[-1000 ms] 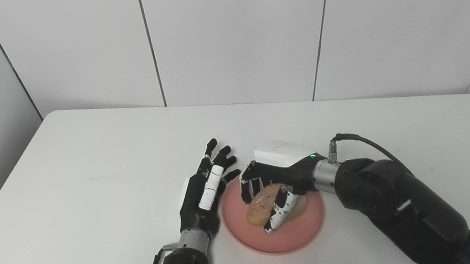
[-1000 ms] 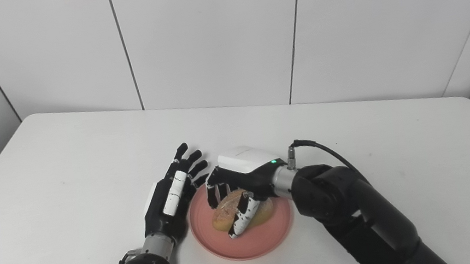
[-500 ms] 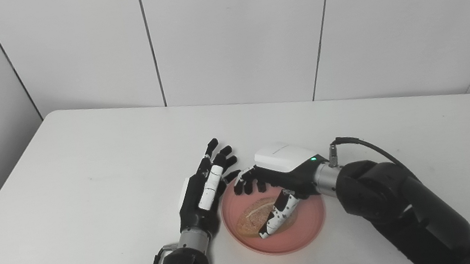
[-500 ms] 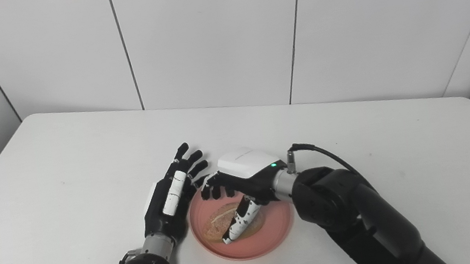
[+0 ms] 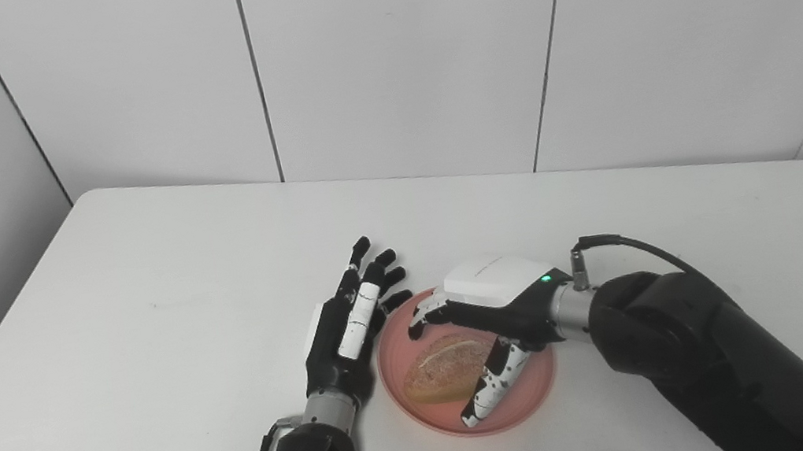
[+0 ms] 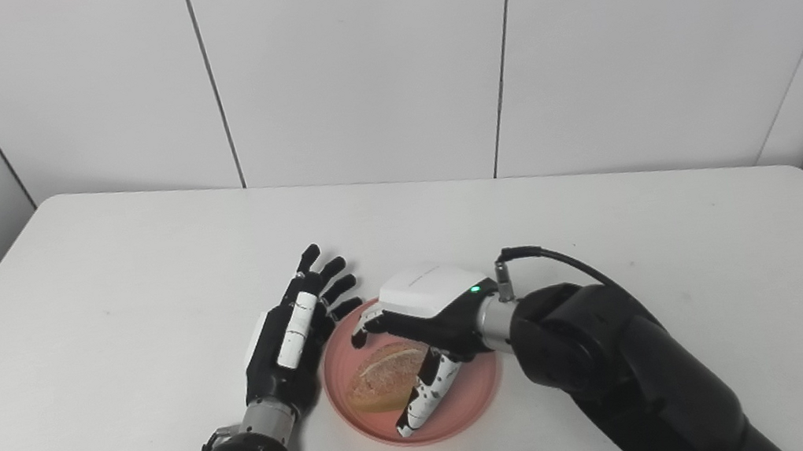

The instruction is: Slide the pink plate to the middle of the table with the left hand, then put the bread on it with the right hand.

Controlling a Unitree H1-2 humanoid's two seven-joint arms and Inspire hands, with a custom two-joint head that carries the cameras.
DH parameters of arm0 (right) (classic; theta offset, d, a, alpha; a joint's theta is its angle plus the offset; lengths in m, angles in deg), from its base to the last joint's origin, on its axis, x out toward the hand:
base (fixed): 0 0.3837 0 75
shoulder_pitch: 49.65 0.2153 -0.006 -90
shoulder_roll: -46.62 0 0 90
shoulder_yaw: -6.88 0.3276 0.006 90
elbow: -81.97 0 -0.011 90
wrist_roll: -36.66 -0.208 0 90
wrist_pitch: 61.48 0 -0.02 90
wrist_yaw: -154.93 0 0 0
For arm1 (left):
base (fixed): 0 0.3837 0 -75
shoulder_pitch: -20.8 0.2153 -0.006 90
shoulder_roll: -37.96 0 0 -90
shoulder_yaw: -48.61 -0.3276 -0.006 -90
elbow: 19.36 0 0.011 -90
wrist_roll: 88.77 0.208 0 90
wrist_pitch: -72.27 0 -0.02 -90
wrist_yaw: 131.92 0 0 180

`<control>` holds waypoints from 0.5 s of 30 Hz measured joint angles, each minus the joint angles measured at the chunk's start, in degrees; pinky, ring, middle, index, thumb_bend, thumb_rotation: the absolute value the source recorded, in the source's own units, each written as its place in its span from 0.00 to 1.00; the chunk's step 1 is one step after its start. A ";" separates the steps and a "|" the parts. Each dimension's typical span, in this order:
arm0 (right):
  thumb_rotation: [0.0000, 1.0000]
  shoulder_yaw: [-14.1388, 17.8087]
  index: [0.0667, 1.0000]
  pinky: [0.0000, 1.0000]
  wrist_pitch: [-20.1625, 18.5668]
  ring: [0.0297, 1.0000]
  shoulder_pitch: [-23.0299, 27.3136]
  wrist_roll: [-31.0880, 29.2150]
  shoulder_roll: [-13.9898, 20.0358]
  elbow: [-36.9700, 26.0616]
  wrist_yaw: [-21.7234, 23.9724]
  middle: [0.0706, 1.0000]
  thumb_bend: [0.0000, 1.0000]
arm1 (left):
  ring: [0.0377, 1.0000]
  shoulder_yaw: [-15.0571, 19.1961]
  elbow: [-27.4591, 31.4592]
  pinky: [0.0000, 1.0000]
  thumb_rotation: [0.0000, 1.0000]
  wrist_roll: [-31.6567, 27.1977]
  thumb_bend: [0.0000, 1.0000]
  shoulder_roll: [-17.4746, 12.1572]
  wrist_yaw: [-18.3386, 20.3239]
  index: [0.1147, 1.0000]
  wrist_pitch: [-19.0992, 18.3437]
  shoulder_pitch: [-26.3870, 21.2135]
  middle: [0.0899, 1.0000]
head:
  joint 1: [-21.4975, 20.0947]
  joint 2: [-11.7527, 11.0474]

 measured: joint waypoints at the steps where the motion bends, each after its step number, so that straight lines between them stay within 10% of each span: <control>1: 0.42 0.92 0.74 0.90 -0.91 0.88 -0.06 -0.21 -0.03 -0.73 0.21 0.85 1.00 | 0.85 0.02 0.01 0.76 0.72 -0.07 0.91 0.00 0.09 0.94 -0.02 0.00 0.88 | 0.00 0.00; 6: 0.31 10.34 0.68 0.79 -1.83 0.81 -2.96 -5.30 -1.93 -3.23 -4.80 0.78 0.95 | 0.85 0.23 0.12 0.76 0.71 -0.93 0.91 -0.02 0.48 0.95 -0.36 0.00 0.89 | -0.09 0.09; 15: 0.65 24.34 0.68 0.75 -1.76 0.80 -17.95 -16.94 -12.33 -0.33 -26.78 0.77 0.77 | 0.84 0.63 0.07 0.76 0.71 -0.92 0.93 -0.32 0.78 0.94 -0.50 -0.09 0.88 | -1.41 0.17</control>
